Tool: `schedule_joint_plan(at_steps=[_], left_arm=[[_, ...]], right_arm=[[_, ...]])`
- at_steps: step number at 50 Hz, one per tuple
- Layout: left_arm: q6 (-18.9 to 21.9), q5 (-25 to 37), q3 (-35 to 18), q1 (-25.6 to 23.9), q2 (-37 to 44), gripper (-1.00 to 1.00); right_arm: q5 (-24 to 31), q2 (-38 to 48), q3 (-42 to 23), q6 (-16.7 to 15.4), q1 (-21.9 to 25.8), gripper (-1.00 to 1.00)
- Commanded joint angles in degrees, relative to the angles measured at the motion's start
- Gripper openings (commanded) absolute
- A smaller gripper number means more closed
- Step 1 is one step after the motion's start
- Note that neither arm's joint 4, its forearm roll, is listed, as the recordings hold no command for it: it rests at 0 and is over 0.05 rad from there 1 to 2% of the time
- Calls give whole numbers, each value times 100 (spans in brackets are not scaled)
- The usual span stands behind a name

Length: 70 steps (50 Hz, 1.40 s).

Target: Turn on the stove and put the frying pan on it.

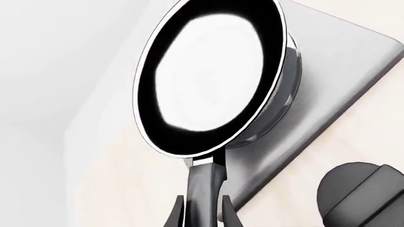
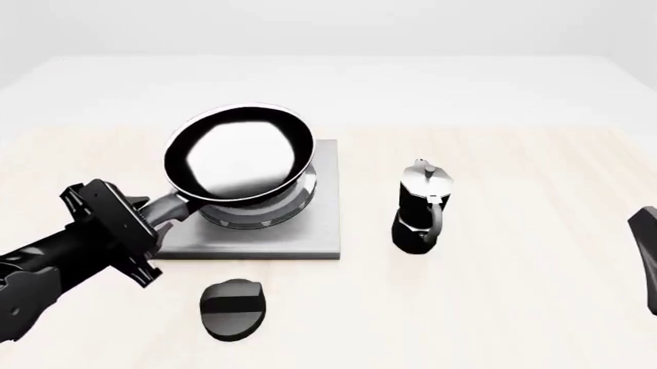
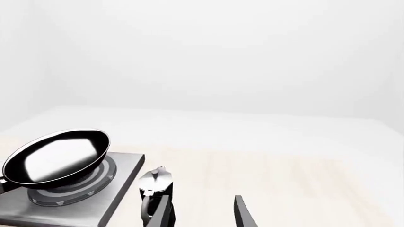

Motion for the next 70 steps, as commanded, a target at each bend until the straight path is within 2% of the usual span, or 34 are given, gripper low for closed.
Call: schedule_joint_plan(at_steps=[1, 13, 53, 64, 65, 70], left_arm=[[143, -274, -19, -45, 111, -100], [230, -573, 118, -50, 387, -100], [411, -976, 342, -98, 715, -100], [352, -869, 284, -95, 655, -100], [327, -833, 257, -103, 620, 100], [332, -796, 241, -132, 540, 100]], right_arm=[[5, 0, -2, 1, -6, 100], [12, 0, -6, -5, -1, 100], [4, 0, -15, 20, -17, 100], [-3, 0, -4, 24, -19, 100], [-4, 0, -4, 28, -19, 100], [17, 0, -34, 34, -17, 100]])
